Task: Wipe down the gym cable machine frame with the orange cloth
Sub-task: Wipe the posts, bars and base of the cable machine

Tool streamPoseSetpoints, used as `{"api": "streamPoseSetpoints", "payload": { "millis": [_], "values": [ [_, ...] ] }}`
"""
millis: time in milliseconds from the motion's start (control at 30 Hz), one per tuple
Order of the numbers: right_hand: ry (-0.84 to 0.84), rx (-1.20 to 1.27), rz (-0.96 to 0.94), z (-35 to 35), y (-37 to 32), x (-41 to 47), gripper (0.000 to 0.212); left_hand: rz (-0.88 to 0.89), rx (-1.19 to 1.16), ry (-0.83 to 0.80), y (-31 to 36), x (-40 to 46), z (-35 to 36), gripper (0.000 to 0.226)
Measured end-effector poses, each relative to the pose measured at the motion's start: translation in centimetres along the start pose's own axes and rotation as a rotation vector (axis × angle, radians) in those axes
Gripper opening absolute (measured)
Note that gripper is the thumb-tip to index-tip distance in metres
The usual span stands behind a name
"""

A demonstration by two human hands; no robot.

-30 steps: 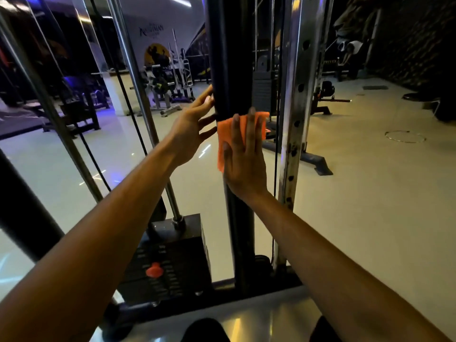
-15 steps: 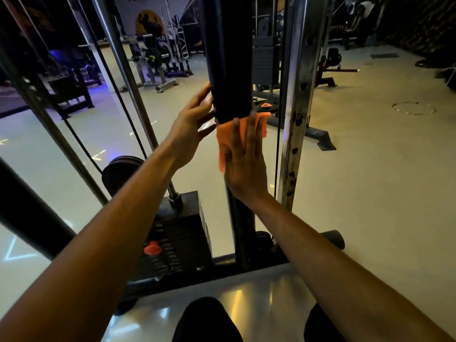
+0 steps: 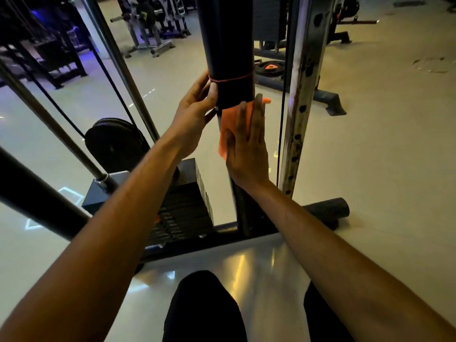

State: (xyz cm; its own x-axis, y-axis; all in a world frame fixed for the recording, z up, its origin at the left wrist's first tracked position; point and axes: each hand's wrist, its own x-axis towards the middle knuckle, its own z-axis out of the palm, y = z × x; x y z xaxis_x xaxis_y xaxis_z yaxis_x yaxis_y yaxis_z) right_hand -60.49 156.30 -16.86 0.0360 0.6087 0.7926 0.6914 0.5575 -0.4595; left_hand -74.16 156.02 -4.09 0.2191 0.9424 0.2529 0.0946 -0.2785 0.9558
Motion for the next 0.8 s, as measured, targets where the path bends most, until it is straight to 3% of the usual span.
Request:
{"api": "streamPoseSetpoints", "payload": {
  "millis": [133,267,367,533,700,800],
  "values": [
    [0.036,-0.065,-0.037,0.2,0.5,1.1,0.086,0.009,0.013,0.027,-1.7,-0.1,0.2,0.055],
    [-0.075,-0.115,-0.08,1.3,3.7,-3.9,0.095,0.002,-0.021,0.033,-3.9,-0.2,0.2,0.052],
    [-0.059,-0.115,-0.076,1.4,3.0,-3.6,0.094,-0.021,-0.041,0.033,-4.8,-0.1,0.1,0.052],
    [0.125,-0.081,-0.038,0.6,-0.6,3.6,0.062,-0.081,-0.055,-0.036,-4.3,0.1,-1.1,0.056],
    [-0.036,-0.192,-0.032,1.1,1.8,-2.2,0.089,-0.125,-0.057,-0.072,-3.6,0.1,-1.5,0.049],
    [-0.036,-0.112,-0.002,1.1,1.5,-2.1,0.091,-0.129,-0.052,-0.072,-3.4,-0.2,-1.4,0.051]
  ]
}}
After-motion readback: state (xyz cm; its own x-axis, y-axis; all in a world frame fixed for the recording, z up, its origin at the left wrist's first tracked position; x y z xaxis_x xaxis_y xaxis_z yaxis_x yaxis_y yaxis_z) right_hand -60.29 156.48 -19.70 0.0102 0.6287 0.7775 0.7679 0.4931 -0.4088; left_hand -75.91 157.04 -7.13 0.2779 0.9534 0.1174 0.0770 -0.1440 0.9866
